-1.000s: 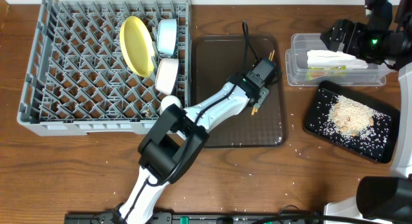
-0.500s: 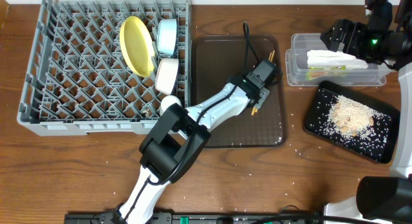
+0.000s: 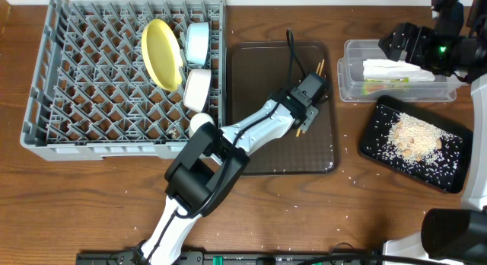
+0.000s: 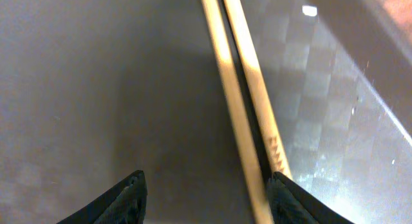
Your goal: Sort waste into correct bins and load items into the dishwasher
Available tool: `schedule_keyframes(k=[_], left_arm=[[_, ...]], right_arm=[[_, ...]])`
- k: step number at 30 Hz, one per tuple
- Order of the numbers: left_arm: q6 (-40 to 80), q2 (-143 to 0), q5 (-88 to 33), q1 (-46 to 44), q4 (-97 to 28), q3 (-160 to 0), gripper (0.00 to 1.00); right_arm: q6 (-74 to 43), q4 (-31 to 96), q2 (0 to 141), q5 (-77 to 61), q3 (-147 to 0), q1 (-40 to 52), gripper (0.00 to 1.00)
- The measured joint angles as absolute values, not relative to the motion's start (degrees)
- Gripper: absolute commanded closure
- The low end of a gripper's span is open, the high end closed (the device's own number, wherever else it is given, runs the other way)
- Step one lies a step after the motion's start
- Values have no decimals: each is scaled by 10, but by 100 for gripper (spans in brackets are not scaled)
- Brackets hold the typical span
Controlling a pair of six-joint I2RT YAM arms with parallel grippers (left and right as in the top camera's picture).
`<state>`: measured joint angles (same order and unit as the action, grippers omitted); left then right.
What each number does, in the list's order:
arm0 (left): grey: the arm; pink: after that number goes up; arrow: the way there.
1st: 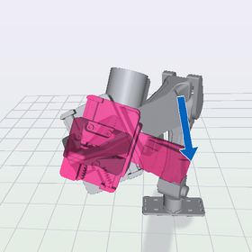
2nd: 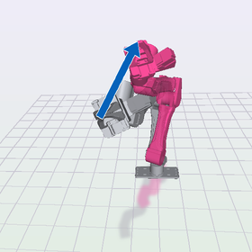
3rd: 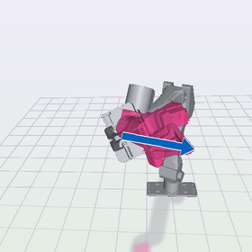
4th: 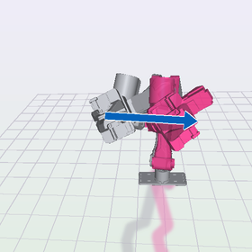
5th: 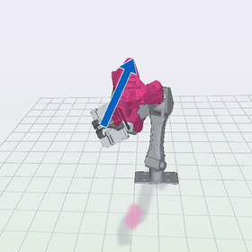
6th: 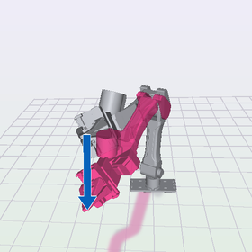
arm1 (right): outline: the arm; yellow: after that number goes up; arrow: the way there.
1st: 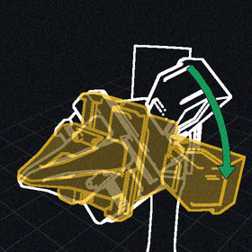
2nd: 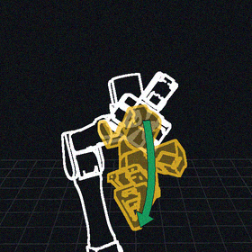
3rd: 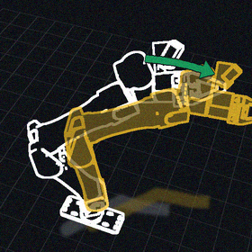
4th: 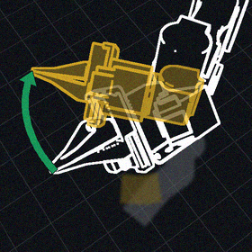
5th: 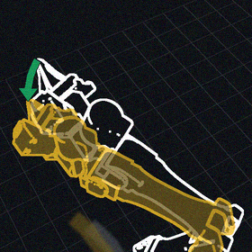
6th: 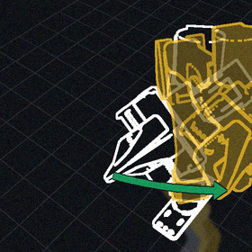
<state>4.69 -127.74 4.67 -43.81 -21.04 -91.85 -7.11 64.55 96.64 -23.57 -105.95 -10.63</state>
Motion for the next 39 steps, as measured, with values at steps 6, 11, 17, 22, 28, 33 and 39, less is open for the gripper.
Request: schedule_keyframes(k=[6,11,17,22,28,33,39], left_arm=[[50,-1278,42,-440,-211,-914,49],[57,-1279,31,-443,-212,-914,92],[60,-1279,31,-439,-216,-915,93],[62,-1265,31,-424,-256,-917,92],[67,-1160,31,-373,-304,-916,93],[71,-1014,45,-310,-383,-917,93],[61,-912,83,-217,-499,-921,92]], right_arm=[[-71,646,966,-236,-1060,-106,1],[-71,646,966,-236,-1060,-106,1],[-71,646,966,-236,-1060,-106,1],[-71,646,966,-236,-1060,-106,1],[-71,646,966,-236,-1060,-106,1],[-71,646,966,-236,-1060,-106,1],[-71,646,966,-236,-1060,-106,1]])
